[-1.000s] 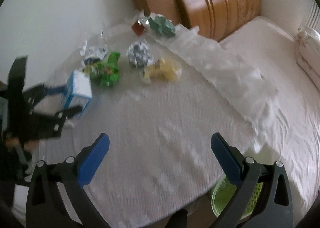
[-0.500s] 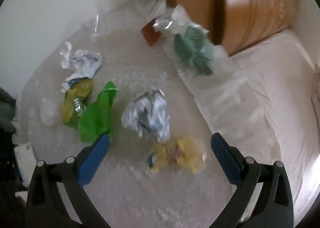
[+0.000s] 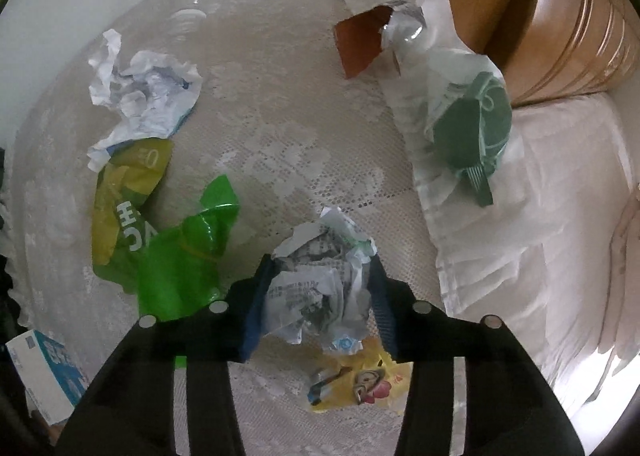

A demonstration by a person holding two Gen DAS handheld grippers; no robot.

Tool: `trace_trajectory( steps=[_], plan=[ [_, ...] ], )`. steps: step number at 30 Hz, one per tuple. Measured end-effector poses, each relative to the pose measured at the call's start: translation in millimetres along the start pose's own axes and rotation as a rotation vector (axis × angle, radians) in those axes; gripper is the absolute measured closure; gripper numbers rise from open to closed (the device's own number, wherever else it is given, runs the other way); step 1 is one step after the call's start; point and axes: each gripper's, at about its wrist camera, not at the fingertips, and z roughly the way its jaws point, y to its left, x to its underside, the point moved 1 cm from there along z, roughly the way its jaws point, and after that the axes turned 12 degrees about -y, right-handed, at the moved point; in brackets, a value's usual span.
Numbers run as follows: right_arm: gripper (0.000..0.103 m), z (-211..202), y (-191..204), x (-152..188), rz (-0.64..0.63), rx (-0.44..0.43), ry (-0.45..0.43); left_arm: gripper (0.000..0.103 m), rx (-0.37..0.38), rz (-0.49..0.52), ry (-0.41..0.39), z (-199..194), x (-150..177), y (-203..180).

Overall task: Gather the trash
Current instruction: 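Grasp the crumpled white paper with the right tool, then drop the paper from the right tool while the left tool drops the carton into the wastebasket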

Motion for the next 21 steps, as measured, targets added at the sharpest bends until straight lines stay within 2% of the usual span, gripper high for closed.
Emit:
trace_trajectory(
  steps=[5, 11, 16, 21],
  plan=[
    [0.058, -24.9, 3.6, 10.2, 0.0, 0.002, -0.063, 0.027, 0.016, 0.006, -0.002, -5.4, 2.1, -7.5],
    [0.058, -94.2, 1.4, 47.7, -0.021, 0.003, -0.175, 0.027, 0.043, 0.047, 0.001, -13.7, 6.2, -34.1],
    [0.058, -150.6, -23.3, 105.5, -0.027, -0.003, -0.239, 0.027, 0.102, 0.118, -0.009, -30.9, 11.0, -79.2],
    [0.058, -177.1, -61.0, 196.7, 0.039, 0.01, -0.235, 0.027, 0.207, 0.219, -0.008, -48.1, 26.3, -148.0]
  ],
)
